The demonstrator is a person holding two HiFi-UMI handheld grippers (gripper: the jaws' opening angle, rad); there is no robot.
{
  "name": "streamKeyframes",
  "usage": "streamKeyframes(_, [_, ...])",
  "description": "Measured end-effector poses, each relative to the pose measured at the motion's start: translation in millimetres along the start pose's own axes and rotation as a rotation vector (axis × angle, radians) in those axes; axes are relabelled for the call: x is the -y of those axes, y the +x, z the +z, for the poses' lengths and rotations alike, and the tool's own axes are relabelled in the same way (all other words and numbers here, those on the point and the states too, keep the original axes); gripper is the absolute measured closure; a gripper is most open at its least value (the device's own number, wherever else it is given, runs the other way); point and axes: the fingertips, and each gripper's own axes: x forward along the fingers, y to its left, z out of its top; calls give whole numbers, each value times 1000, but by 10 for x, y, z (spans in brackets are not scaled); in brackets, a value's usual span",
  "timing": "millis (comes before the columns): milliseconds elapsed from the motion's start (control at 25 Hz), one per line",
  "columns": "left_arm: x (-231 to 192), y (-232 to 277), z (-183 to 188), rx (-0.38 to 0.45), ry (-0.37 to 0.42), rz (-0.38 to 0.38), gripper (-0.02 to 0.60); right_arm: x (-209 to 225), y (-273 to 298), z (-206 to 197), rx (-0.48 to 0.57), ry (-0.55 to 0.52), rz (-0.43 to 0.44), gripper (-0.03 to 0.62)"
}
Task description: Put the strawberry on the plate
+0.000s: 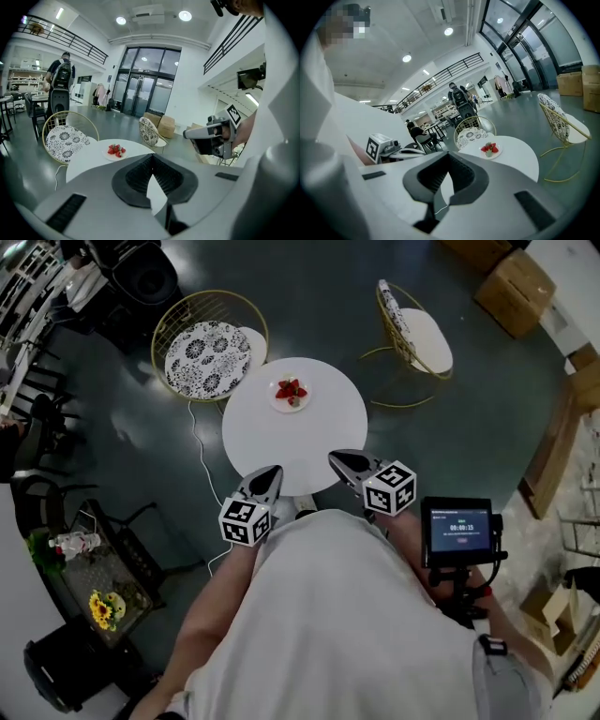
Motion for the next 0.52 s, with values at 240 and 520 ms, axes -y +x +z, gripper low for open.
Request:
streamKeyframes(240, [184,104,-94,-36,-2,-26,574,11,-171,-71,-6,26,-15,587])
streamKeyframes(520, [78,243,44,-37,24,-22,574,114,-115,-7,5,32,-17,586])
